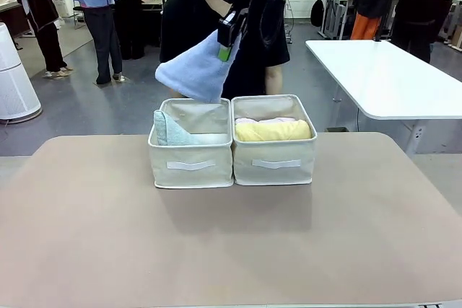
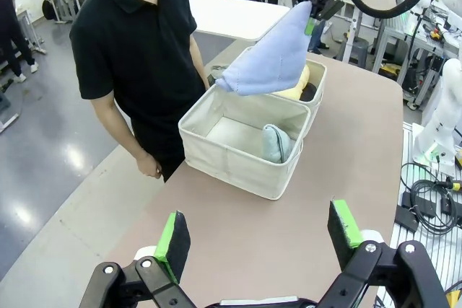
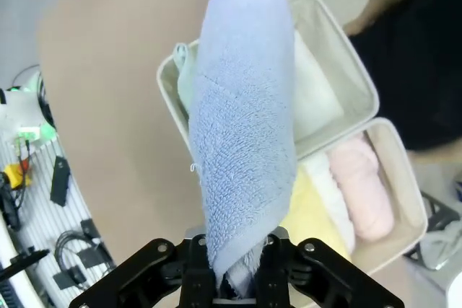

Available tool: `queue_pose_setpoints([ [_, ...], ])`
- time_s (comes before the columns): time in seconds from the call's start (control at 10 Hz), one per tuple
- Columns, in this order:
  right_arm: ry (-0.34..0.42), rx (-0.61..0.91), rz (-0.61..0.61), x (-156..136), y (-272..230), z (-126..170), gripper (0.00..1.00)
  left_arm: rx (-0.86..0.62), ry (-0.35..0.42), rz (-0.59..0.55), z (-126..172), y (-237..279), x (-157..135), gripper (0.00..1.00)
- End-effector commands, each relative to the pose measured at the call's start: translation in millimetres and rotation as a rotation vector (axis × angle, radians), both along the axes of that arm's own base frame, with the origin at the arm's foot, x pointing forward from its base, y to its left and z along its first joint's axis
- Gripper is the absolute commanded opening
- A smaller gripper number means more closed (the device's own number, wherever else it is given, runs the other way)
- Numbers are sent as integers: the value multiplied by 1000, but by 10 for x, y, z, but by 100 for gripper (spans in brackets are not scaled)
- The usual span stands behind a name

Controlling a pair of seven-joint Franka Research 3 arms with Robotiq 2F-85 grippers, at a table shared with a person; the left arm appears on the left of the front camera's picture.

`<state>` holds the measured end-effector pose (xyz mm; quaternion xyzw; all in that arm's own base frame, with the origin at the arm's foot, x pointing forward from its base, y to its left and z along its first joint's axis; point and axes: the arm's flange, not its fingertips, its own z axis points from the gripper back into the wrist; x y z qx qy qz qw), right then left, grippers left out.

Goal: Sort the towels based on their folding style.
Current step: Pick up another triangle-folded towel from the table and place it in the left Fabric basket.

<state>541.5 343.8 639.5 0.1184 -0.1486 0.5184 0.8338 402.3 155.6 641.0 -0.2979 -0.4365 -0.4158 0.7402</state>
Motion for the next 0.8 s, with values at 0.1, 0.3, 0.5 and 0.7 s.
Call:
queue_pose_setpoints([
  [0.1, 0, 0, 0, 0, 0, 0, 16, -13, -17, -8, 0, 1, -8, 100],
  [0.3, 0, 0, 0, 0, 0, 0, 16, -13, -17, -8, 0, 1, -8, 100],
  [0.5, 3, -2, 2, -13, 5, -10, 16, -13, -17, -8, 0, 1, -8, 100],
  [0.7, 3, -154, 117, 234, 411, -59, 16, -13, -17, -8, 0, 1, -8, 100],
])
